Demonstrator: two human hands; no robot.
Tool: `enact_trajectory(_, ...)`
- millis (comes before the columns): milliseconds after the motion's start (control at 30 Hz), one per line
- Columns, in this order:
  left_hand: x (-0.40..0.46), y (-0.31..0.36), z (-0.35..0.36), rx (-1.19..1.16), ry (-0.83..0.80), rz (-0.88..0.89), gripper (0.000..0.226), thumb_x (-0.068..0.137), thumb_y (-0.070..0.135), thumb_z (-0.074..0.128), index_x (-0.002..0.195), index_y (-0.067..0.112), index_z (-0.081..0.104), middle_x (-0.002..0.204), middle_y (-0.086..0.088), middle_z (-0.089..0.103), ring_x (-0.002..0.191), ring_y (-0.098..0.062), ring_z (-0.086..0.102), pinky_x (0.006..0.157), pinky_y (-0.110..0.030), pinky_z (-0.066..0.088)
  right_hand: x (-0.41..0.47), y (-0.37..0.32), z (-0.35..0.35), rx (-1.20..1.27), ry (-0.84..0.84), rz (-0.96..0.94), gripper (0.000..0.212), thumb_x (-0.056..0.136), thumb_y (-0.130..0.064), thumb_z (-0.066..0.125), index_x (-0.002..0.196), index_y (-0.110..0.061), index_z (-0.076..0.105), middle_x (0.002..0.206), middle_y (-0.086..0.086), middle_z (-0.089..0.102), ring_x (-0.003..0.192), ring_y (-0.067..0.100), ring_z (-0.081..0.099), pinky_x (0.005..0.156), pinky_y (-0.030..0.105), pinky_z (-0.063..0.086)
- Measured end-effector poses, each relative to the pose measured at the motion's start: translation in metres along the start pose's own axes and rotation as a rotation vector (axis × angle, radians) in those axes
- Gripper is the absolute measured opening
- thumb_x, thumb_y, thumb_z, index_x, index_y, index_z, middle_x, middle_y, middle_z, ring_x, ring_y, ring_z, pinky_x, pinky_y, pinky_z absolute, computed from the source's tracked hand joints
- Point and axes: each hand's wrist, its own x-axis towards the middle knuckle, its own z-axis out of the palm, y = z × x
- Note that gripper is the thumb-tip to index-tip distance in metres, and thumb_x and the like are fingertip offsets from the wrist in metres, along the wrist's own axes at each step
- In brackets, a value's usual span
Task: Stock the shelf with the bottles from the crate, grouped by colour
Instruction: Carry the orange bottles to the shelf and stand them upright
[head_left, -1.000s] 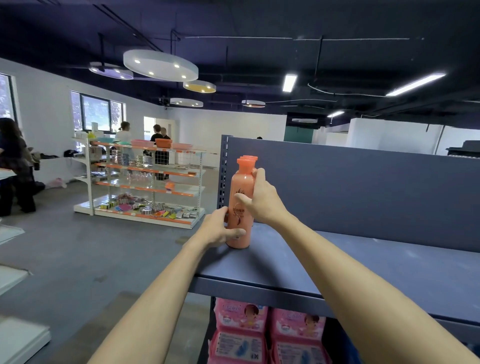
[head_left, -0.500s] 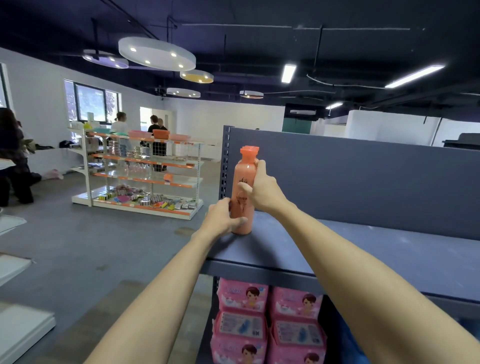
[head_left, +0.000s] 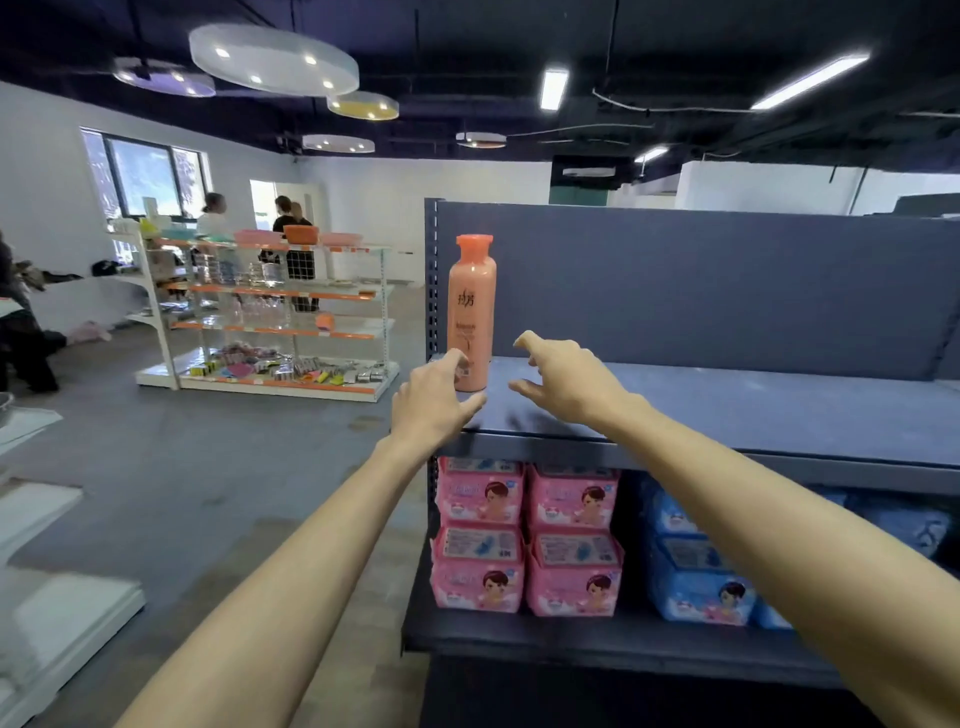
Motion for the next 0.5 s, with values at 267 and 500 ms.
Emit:
enact_trajectory(267,-0.048,0.073,0.014,-0.110,0.032,0.088,0.034,0.081,0.037,0.070,0.109,0.025,0.056,0.094,0.008,0.066,0.082,-0.014,0.065,0.073,-0.038,0.056,-0.076,0.047,-0.035,-0.089,0.076,-0.036,0.044,0.096,-0.044,0.056,0.133,-0.024,0.045,0.121,-0.001,0.065,0.105,0.025,0.063,0.082,0.039,0.052)
enact_trajectory(500,-0.188,0.134,0.133,-0.099,-0.188,0.129,0.029,0.081,0.036,0.068,0.103,0.024,0.054,0.087,0.009,0.064,0.077,-0.015,0.063,0.068,-0.038,0.054,-0.234,0.153,0.007,-0.084,-0.062,-0.031,0.039,0.093,-0.045,0.057,0.127,-0.027,0.049,0.106,-0.010,0.065,0.100,0.021,0.063,0.075,0.038,0.052)
